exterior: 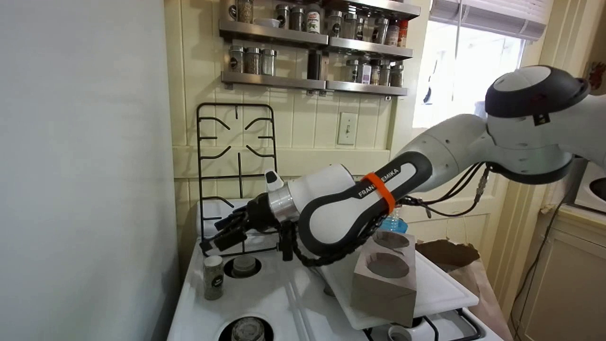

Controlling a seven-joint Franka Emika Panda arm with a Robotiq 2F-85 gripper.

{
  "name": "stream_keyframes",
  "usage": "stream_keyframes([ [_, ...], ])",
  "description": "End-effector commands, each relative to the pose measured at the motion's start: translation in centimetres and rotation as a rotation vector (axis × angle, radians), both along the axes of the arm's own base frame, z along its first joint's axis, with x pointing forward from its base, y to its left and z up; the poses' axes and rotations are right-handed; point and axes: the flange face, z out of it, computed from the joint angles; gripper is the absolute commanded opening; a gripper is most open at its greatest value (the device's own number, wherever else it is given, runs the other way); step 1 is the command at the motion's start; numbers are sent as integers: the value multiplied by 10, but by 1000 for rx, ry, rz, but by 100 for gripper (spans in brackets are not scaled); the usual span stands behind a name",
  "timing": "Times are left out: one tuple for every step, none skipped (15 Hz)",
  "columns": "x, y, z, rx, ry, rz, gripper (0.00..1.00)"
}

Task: Place the spice bottle on the left vertically upright

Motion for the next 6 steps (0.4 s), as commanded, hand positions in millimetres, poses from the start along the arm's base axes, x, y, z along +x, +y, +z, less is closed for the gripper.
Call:
stream_keyframes([
  [-11, 7, 38, -79, 26, 4, 100],
  [-14, 12, 49, -84, 22, 18, 100],
  [-16, 15, 59, -100, 13, 22, 100],
  [-19, 19, 70, -121, -7, 28, 100],
  [-21, 21, 78, -144, -32, 37, 100],
  [-7, 20, 65, -72, -43, 29, 100],
])
